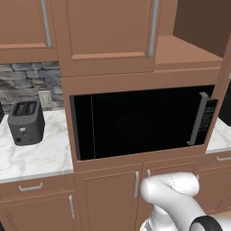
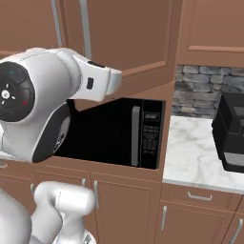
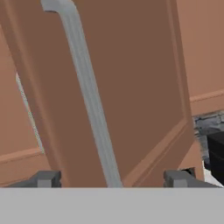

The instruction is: Open the cabinet, retrieve the rolling pin, and place it next to the meat on the cutting board to prepare for tenderizing.

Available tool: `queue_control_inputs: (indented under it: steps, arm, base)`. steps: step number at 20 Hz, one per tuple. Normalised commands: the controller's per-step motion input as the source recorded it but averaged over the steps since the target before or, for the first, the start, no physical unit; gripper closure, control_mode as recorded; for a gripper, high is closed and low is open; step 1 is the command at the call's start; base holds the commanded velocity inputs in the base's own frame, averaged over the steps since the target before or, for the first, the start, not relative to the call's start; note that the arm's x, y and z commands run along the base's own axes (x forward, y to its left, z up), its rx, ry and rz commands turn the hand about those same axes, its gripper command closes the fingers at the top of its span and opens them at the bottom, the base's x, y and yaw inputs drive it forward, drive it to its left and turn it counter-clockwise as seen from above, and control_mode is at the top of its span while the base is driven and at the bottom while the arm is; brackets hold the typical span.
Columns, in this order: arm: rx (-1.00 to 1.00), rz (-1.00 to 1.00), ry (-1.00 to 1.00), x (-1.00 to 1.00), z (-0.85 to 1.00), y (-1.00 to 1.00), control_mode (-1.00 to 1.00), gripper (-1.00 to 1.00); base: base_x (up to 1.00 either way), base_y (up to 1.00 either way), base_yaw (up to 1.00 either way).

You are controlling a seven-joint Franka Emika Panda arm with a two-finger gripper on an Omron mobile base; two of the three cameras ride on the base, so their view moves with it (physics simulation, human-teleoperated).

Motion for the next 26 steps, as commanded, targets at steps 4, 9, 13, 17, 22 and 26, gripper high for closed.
queue_control_inputs:
  steps: [4, 9, 13, 17, 22, 26]
  arm:
    - [-0.08, -0.05, -0.18, -0.94, -0.12, 0.35, -1.00, -1.00]
    - [-0.13, -0.07, -0.12, -0.83, -0.06, 0.59, -1.00, -1.00]
    - [-0.28, -0.01, -0.08, -0.33, 0.00, 0.94, -1.00, -1.00]
    - [-0.38, 0.00, -0.08, -0.03, 0.00, 1.00, -1.00, -1.00]
    - [-0.32, -0.01, 0.03, 0.13, -0.17, 0.69, -1.00, -1.00]
    - [-0.20, -0.06, 0.04, 0.47, -0.36, 0.11, -1.00, -1.00]
  base:
    - [0.00, 0.00, 0.00]
    - [0.00, 0.00, 0.00]
    - [0.00, 0.00, 0.00]
    - [0.00, 0.00, 0.00]
    - [0.00, 0.00, 0.00]
    - [0.00, 0.00, 0.00]
